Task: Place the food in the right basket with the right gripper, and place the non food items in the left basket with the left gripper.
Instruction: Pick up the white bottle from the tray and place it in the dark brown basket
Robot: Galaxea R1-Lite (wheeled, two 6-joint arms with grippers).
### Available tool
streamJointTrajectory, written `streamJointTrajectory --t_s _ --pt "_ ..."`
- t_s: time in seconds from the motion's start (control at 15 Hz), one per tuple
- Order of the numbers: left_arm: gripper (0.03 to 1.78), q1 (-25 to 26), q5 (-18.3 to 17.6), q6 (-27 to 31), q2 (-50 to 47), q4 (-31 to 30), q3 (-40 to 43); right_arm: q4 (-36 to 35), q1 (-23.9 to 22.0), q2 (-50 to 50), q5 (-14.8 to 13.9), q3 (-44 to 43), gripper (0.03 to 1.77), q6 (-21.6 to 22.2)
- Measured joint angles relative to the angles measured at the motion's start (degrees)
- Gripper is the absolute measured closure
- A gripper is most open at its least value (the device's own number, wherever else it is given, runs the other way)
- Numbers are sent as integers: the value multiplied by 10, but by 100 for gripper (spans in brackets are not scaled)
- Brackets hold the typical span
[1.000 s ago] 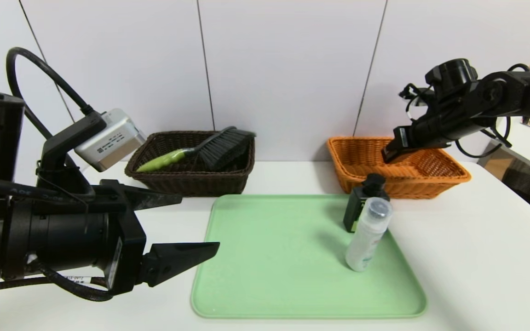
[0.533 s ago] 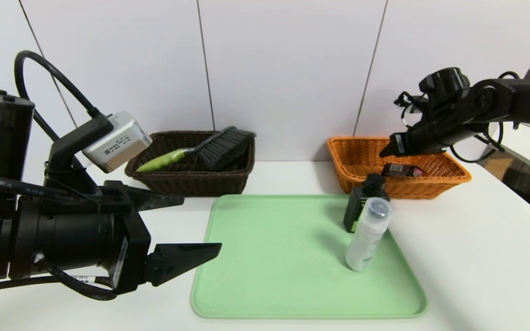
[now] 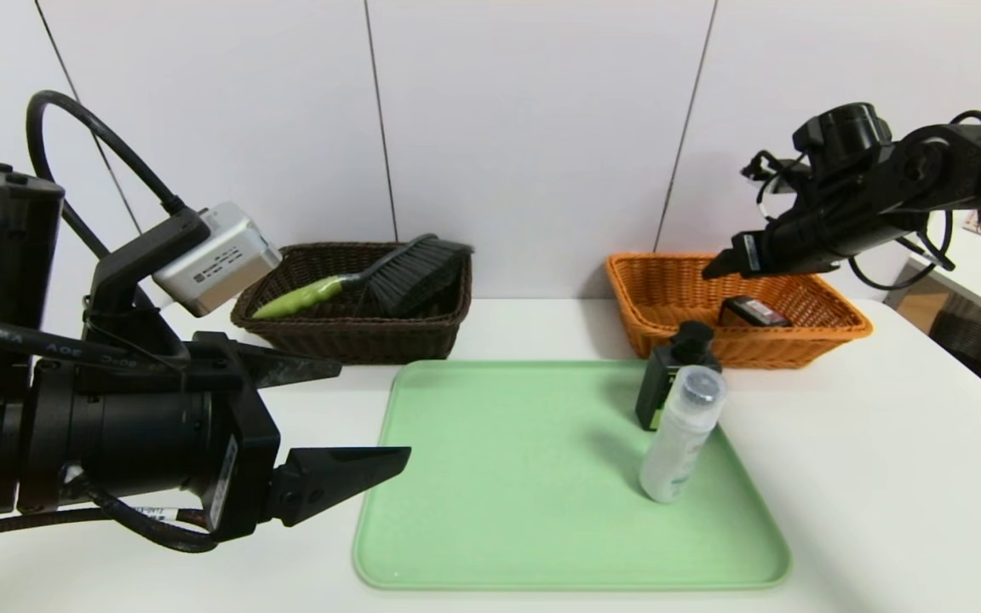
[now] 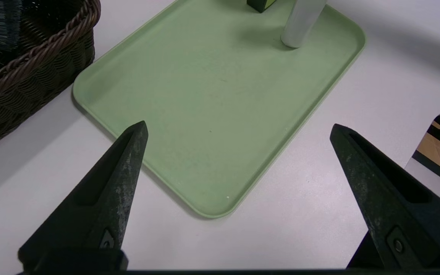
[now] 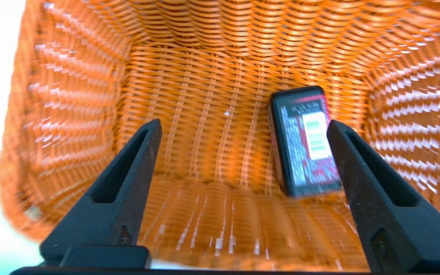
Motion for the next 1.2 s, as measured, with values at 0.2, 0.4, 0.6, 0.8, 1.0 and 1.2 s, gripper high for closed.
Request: streamJointTrajectory --t_s 0.2,0.4,0.6,0.8,1.0,1.2 --pt "12 0 3 -1 -1 0 -1 45 0 -47 1 0 22 9" --pt "12 0 4 -5 1 -1 0 111 0 -106 0 3 18 39" --pt "12 0 3 -12 16 -39 -2 165 -1 -163 -4 31 15 76" --pt "12 0 4 -39 51 -82 -14 169 -3 -236 -8 103 13 81" --pt "12 -2 5 -89 100 -86 -51 171 -14 -317 -11 185 12 77" --pt "12 -9 3 -107 146 -92 -85 174 -40 -380 -11 256 11 65"
